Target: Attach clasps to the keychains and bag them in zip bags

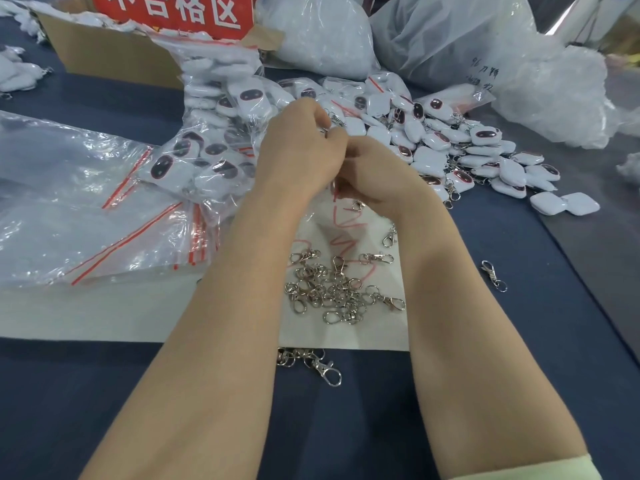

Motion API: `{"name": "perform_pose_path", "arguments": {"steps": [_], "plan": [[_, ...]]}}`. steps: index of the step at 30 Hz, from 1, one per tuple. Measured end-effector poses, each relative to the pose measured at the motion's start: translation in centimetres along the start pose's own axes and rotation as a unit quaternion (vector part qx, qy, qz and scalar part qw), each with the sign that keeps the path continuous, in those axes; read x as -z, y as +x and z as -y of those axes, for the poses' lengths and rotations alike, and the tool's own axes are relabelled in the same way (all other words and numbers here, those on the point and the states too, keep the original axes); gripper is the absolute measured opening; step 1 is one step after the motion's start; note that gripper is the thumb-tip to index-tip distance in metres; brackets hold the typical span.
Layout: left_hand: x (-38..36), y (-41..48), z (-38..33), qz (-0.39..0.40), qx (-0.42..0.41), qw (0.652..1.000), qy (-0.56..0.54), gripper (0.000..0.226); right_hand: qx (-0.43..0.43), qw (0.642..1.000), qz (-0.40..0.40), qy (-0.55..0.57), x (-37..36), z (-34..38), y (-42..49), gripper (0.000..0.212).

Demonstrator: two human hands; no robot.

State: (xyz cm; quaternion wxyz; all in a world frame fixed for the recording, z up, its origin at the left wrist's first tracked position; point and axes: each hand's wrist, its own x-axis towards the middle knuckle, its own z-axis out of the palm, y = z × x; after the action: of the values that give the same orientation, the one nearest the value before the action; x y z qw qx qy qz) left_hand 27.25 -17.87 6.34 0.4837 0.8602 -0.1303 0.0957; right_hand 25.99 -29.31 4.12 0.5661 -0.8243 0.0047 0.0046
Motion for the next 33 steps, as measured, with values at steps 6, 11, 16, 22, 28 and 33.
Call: {"name": "perform_pose_path", "arguments": {"steps": [6, 11, 16, 22, 28, 33], "plan": [[0.4, 0.1, 0.8, 0.0, 0.034, 0.999, -0.014, 0.018, -0.024, 0.963, -0.247, -0.104, -0.3, -1.4, 0.6, 0.032], [-0.8, -0.3, 1.6, 0.043, 0.059, 0.997, -0.008, 0.01, 0.02, 0.896, -0.069, -0.438, -1.8, -3.1, 1.5, 0.035], [-1.5, -0.3, 2.1, 0.055, 0.065, 0.996, 0.005, 0.011, -0.007, 0.879, -0.079, -0.47, -2.6, -4.2, 1.7, 0.062], [-1.4, -0.3, 2.2, 0.065, 0.062, 0.996, -0.003, 0.013, 0.02, 0.931, -0.23, -0.285, -2.4, -3.6, 1.9, 0.035], [-1.4, -0.3, 2.1, 0.075, 0.064, 0.995, -0.013, 0.015, -0.012, 0.925, -0.377, 0.041, -0.8, -3.2, 1.3, 0.036], [-1.4, -0.5, 1.8, 0.08, 0.07, 0.994, -0.014, 0.016, -0.035, 0.852, -0.301, 0.427, 0.2, -2.0, 1.1, 0.012]]}}
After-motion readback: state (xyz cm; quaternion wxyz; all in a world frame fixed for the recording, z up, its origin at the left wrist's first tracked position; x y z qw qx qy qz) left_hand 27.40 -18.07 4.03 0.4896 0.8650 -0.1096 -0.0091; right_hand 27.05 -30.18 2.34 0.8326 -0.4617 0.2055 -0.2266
